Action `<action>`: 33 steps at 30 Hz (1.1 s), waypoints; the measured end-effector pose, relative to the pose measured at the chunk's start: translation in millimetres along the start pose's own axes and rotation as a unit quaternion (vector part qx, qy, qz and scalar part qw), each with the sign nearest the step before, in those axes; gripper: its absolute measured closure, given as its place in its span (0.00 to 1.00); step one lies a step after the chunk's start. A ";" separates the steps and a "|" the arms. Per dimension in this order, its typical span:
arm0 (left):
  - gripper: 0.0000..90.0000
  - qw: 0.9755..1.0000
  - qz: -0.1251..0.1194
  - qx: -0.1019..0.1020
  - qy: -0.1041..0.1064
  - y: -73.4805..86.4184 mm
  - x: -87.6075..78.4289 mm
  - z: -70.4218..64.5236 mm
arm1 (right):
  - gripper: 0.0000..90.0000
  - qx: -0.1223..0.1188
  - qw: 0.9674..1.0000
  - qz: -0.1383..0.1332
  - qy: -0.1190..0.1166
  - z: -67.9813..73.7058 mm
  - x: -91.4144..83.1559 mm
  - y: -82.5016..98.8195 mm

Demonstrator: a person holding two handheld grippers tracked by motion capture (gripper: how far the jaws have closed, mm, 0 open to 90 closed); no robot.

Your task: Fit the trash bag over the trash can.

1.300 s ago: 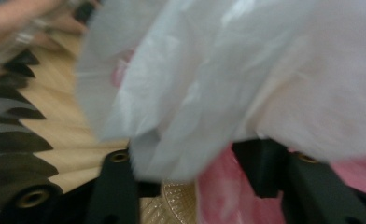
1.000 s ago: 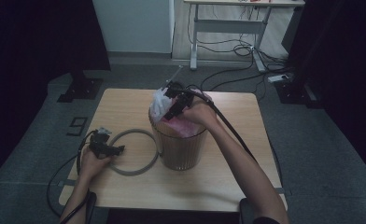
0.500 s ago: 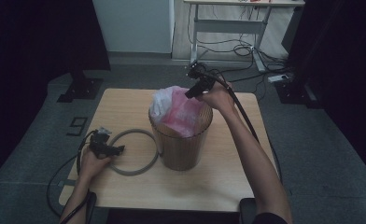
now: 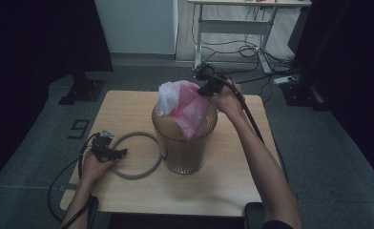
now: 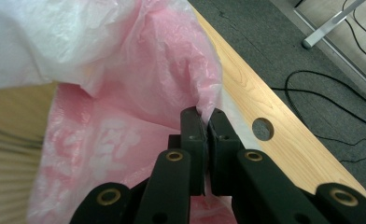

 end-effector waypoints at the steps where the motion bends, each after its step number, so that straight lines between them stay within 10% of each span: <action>1: 0.00 1.000 0.000 0.000 0.000 0.0 0.0 0.0 | 0.95 -0.001 1.000 -0.002 -0.001 2.1 -7.5 -1.0; 10: 0.00 1.000 0.000 0.000 0.000 0.3 -0.1 -0.8 | 0.95 -0.037 0.998 -0.032 -0.033 39.8 -52.4 -9.9; 23: 0.00 1.000 0.000 0.000 0.000 0.4 -0.1 -0.8 | 0.91 -0.006 0.994 0.018 -0.109 58.5 22.0 31.9; 33: 0.00 1.000 0.000 0.000 -0.001 0.4 -0.1 -0.8 | 0.52 0.005 0.993 -0.045 -0.106 48.1 -17.5 19.7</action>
Point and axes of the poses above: each handheld gripper's, and its own axes: x roughly forward along the jaws, y roughly out of its underside, z roughly to its left, the point moved 4 cm from there along x, roughly forward along the jaws, and after that the axes turned 14 degrees about -x, right-handed, at the moved point
